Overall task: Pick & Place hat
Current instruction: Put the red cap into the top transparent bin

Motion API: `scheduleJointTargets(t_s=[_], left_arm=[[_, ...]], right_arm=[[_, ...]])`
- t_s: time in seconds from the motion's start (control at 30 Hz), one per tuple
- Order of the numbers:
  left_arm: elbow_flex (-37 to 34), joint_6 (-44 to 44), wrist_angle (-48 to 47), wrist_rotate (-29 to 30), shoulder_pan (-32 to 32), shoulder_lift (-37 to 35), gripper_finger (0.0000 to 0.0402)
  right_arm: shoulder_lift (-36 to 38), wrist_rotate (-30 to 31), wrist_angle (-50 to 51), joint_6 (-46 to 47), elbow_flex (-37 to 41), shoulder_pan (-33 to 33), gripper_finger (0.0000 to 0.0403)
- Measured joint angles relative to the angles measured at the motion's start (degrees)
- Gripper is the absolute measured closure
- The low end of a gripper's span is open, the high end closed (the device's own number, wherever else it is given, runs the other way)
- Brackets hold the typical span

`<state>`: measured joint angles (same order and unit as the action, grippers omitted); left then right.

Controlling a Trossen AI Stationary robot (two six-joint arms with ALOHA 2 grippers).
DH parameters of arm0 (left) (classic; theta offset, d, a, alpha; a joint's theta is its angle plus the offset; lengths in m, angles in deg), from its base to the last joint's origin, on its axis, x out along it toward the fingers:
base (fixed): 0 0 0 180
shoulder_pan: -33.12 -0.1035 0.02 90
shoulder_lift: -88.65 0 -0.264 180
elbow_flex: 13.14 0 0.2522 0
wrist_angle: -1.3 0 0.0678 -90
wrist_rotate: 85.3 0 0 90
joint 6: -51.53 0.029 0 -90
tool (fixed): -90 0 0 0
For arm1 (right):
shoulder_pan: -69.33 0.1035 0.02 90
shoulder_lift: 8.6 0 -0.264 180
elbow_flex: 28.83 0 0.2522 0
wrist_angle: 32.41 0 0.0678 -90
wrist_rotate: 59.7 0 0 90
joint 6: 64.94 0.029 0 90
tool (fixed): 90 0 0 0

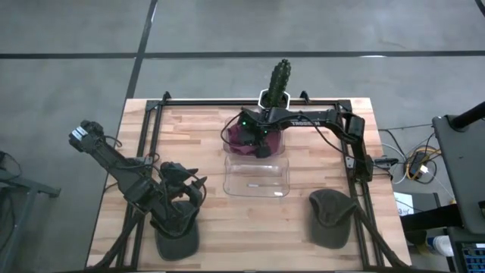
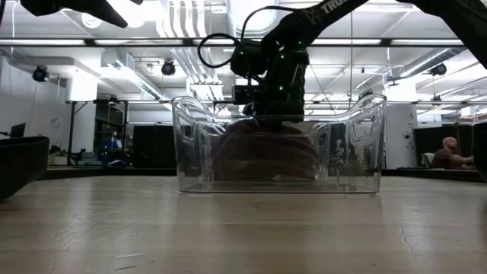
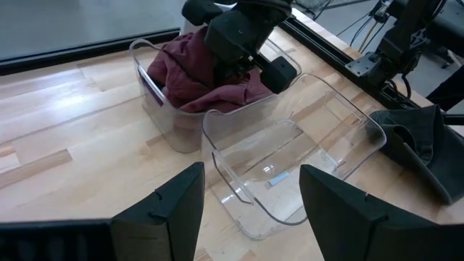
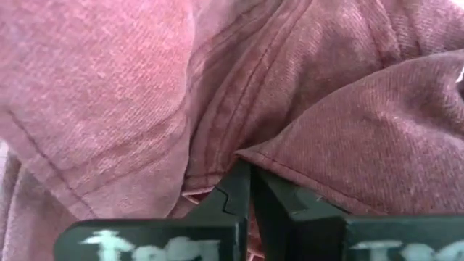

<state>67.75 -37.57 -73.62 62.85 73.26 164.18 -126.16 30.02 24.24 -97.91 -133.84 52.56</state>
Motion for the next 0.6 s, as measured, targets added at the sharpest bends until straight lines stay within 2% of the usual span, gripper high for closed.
scheduleJointTargets(t_s=[0.27,0.6], left_arm=[[0.0,0.0,0.5,0.0,0.0,0.0,0.0184],[0.0,0.7,0.8,0.0,0.0,0.0,0.0184]], right_arm=[[-3.2,-1.4,-0.3,-0.4,0.0,-0.2,0.039],[-2.1,-1.9,1.1,0.2,-0.8,-0.1,0.039]])
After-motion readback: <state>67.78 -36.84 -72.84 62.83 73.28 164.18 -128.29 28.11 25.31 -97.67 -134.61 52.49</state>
